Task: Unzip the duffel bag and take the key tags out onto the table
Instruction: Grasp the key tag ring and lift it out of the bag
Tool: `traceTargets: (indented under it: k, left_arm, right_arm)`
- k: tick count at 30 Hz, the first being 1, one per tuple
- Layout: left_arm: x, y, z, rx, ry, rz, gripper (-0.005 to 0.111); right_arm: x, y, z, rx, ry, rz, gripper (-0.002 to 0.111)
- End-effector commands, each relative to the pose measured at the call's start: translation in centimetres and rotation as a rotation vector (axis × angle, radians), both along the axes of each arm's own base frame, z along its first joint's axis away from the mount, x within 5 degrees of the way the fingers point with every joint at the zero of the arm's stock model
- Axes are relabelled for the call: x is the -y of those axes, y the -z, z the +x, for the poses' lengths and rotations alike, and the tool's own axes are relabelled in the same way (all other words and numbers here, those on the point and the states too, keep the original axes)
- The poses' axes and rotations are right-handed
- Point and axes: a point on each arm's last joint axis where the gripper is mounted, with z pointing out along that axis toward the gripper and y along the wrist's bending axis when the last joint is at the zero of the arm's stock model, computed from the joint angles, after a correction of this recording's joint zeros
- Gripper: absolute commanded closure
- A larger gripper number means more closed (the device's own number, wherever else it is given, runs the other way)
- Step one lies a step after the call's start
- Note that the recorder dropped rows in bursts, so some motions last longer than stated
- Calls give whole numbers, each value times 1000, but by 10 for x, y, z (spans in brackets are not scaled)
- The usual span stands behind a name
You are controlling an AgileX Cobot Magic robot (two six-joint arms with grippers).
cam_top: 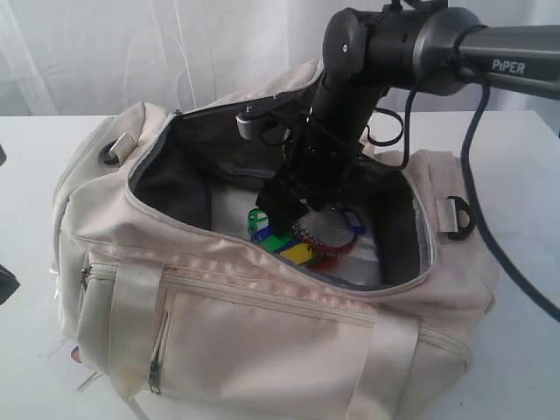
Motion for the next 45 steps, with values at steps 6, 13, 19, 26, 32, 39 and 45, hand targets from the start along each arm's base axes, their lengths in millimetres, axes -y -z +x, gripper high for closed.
traceTargets:
  k: [6, 13, 19, 26, 32, 39, 45]
  left_arm:
    - [-1, 0, -4, -14, -7, -14, 107]
    - [-1, 0, -4, -14, -7, -14, 107]
    - [-1, 0, -4, -14, -7, -14, 107]
    - [-1, 0, -4, -14, -7, -14, 107]
    - [-1, 0, -4, -14, -7, -14, 107]
    - [-1, 0, -4, -16, -7, -13, 107]
    - [-1, 0, -4, -16, -7, -13, 107]
  right_arm:
    - [-1, 31, 2, -84, 31, -61, 52]
    - [0, 17, 0, -59, 29, -46, 94]
    - [3, -15, -3, 19, 34, 12, 108]
    - [9, -60, -11, 146, 44, 104, 108]
    - [16, -91, -19, 225, 50, 163, 108]
    - [26, -127, -34, 286, 49, 226, 108]
    - [51, -168, -62, 343, 47, 219, 108]
